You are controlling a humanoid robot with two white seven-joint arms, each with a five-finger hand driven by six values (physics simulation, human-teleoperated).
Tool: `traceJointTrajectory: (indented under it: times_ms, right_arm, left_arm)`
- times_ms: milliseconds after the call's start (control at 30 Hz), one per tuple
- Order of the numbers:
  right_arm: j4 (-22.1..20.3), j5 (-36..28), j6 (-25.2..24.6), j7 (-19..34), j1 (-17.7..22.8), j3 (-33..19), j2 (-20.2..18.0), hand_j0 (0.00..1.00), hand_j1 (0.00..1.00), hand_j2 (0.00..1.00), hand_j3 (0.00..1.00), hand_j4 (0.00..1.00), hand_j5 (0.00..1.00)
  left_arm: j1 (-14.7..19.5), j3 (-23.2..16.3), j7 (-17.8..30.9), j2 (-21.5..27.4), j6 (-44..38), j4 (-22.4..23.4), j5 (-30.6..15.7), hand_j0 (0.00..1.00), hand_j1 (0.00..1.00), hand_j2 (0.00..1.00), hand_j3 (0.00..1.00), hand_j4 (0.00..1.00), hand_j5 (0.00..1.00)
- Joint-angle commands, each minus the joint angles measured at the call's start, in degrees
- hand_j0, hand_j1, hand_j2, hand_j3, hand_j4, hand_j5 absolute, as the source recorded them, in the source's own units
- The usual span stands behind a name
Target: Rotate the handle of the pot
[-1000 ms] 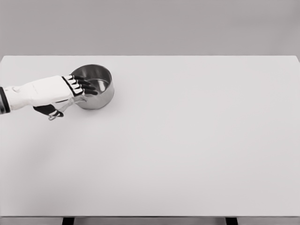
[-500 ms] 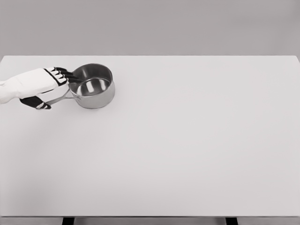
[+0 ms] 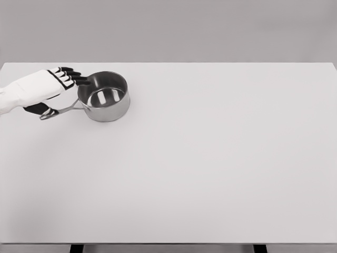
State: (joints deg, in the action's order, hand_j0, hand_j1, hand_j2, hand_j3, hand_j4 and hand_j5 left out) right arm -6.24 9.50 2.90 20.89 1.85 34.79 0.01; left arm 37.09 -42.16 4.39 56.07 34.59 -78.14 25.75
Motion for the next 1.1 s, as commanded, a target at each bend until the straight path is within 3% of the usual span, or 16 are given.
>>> traceJointTrajectory:
  times_ms: [0,200,433,567,933,1067]
  right_arm:
    - [0.0,-0.01,0.0,-0.06,0.09,0.01,-0.01,1.0,1.0,1.0,1.0,1.0,1.0]
    - [0.0,-0.01,0.01,0.03,0.0,0.01,-0.01,1.0,1.0,1.0,1.0,1.0,1.0]
    - [0.0,-0.01,0.0,0.03,0.0,0.01,-0.01,1.0,1.0,1.0,1.0,1.0,1.0]
    - [0.0,-0.1,0.01,0.03,0.09,0.01,-0.01,1.0,1.0,1.0,1.0,1.0,1.0]
    - [0.0,-0.01,0.0,0.02,0.09,0.01,-0.01,1.0,1.0,1.0,1.0,1.0,1.0]
    - [0.0,-0.01,0.0,0.03,0.09,0.01,-0.01,1.0,1.0,1.0,1.0,1.0,1.0]
  left_arm:
    - [0.0,0.06,-1.66,0.45,0.41,0.0,-0.79,1.0,1.0,1.0,1.0,1.0,1.0]
    - [-2.28,-0.11,-2.8,0.97,0.41,0.0,-1.76,1.0,1.0,1.0,1.0,1.0,1.0]
    - [-2.2,0.24,-2.8,1.15,0.41,0.27,-1.85,1.0,1.0,1.0,1.0,1.0,1.0]
    - [-1.93,0.68,-2.63,1.68,0.41,-0.44,-6.68,1.0,1.0,1.0,1.0,1.0,1.0]
    - [-3.16,-0.02,-2.45,-0.08,0.41,0.27,-6.15,1.0,1.0,1.0,1.0,1.0,1.0]
    - [-3.78,-0.11,-2.36,-1.04,0.41,2.64,-5.71,1.0,1.0,1.0,1.0,1.0,1.0]
